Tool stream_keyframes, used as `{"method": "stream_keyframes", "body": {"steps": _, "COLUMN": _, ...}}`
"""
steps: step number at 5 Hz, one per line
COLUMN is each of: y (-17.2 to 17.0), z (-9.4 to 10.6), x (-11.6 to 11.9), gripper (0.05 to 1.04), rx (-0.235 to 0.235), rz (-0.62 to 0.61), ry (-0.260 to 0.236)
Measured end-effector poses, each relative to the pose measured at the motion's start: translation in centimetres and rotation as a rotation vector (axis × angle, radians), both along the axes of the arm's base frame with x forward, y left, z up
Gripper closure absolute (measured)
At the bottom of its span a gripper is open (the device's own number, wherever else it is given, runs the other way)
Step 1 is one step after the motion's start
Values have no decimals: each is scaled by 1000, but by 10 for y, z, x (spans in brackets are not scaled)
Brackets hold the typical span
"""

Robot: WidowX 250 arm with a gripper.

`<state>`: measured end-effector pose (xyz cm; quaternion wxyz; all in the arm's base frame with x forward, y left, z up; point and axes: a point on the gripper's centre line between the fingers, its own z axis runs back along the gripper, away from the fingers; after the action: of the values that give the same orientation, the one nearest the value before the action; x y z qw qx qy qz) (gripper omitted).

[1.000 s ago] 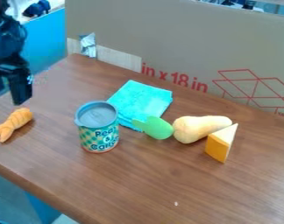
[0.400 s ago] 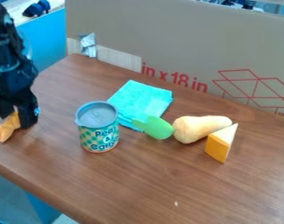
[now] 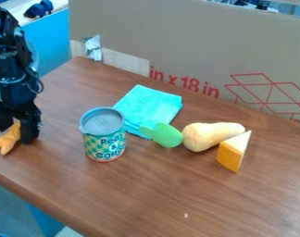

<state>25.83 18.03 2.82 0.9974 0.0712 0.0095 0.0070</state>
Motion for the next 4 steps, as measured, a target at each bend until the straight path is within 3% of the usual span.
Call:
{"method": "stream_keyframes", "body": {"steps": 1, "y": -1, "z": 0, "x": 3, "gripper": 388, "rx": 2, "rz": 1, "ry": -10}}
{"method": "stream_keyframes", "body": {"steps": 2, "y": -6, "z": 8, "x": 5, "gripper": 530, "rx": -67, "rz": 31, "ry": -67}}
{"method": "stream_keyframes", "body": {"steps": 3, "y": -3, "z": 33, "x": 19, "gripper": 534, "rx": -155, "rz": 68, "ry": -169}}
{"method": "stream_keyframes", "body": {"steps": 4, "y": 3, "z": 64, "x": 41, "gripper": 534, "rx": -185, "rz": 74, "ry": -238}}
